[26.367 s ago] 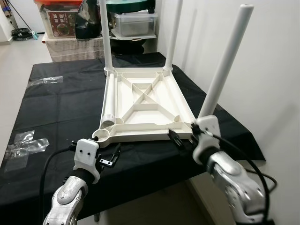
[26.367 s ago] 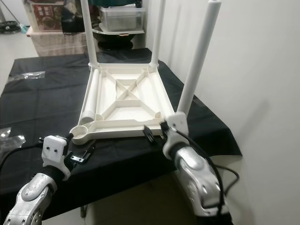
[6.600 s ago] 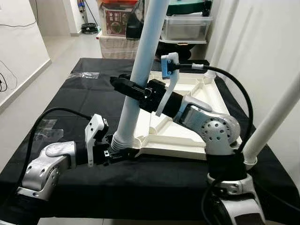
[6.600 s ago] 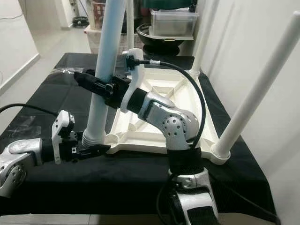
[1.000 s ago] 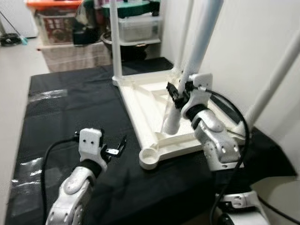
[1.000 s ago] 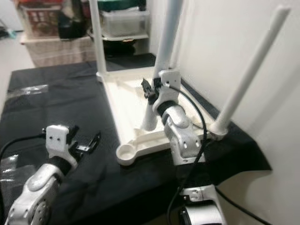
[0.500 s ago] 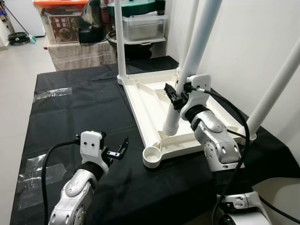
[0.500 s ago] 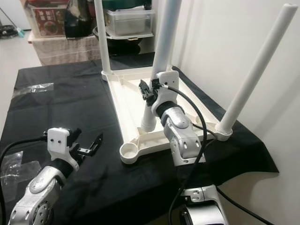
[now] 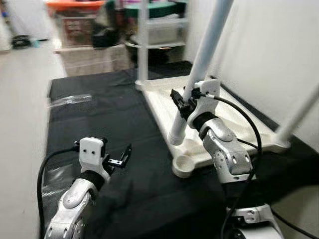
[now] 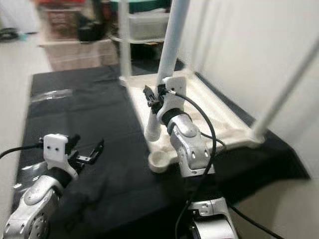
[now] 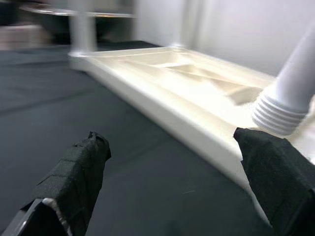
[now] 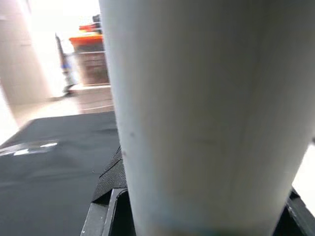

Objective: Building children table

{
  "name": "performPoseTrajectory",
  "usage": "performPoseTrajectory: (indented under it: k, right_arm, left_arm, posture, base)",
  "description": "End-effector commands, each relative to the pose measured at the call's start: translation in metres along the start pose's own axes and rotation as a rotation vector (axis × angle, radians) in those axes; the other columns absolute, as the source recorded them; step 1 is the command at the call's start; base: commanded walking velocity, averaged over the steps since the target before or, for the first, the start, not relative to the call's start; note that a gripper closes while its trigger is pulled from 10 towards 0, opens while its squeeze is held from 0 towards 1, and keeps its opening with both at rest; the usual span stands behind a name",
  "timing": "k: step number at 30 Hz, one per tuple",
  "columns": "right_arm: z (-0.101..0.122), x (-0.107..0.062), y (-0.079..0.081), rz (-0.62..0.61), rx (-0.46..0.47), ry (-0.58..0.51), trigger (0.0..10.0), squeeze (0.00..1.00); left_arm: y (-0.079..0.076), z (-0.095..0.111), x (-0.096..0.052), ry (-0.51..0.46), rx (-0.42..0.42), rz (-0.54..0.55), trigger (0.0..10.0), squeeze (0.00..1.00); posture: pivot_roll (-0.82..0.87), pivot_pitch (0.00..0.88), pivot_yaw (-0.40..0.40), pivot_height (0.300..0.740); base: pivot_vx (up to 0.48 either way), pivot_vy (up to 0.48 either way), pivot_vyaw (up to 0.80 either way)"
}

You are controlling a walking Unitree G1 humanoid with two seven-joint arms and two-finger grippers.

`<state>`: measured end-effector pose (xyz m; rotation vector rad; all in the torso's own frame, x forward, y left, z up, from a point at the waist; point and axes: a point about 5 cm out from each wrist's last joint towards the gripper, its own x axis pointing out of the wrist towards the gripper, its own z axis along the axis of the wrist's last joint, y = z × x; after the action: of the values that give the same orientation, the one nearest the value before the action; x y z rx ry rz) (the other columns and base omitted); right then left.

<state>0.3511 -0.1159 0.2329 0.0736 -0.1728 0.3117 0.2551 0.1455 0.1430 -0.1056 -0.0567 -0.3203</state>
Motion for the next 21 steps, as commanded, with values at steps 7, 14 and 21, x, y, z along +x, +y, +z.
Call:
performPoseTrajectory:
  k: [7, 14, 21]
  right_arm:
    - [0.0, -0.002, -0.003, 0.027, 0.018, 0.021, 10.0, 0.0]
    - [0.005, -0.004, 0.011, 0.259, 0.036, 0.054, 10.0, 0.0]
    - [0.014, -0.015, 0.009, 0.507, -0.057, 0.089, 10.0, 0.0]
  left_arm:
    - [-0.002, -0.005, -0.002, 0.027, 0.009, -0.015, 10.0, 0.0]
    - [-0.004, -0.007, -0.001, 0.036, 0.039, -0.026, 10.0, 0.0]
    - [-0.005, -0.011, -0.001, 0.05, 0.071, -0.033, 10.0, 0.0]
  posture:
    - [0.06, 0.0, -0.055, 0.74]
    - [0.05, 0.0, -0.058, 0.74]
    - [0.05, 0.0, -0.062, 0.74]
  base:
    - [0.0, 0.0, 0.0]
    - [0.0, 0.0, 0.0]
    - [0.0, 0.0, 0.0]
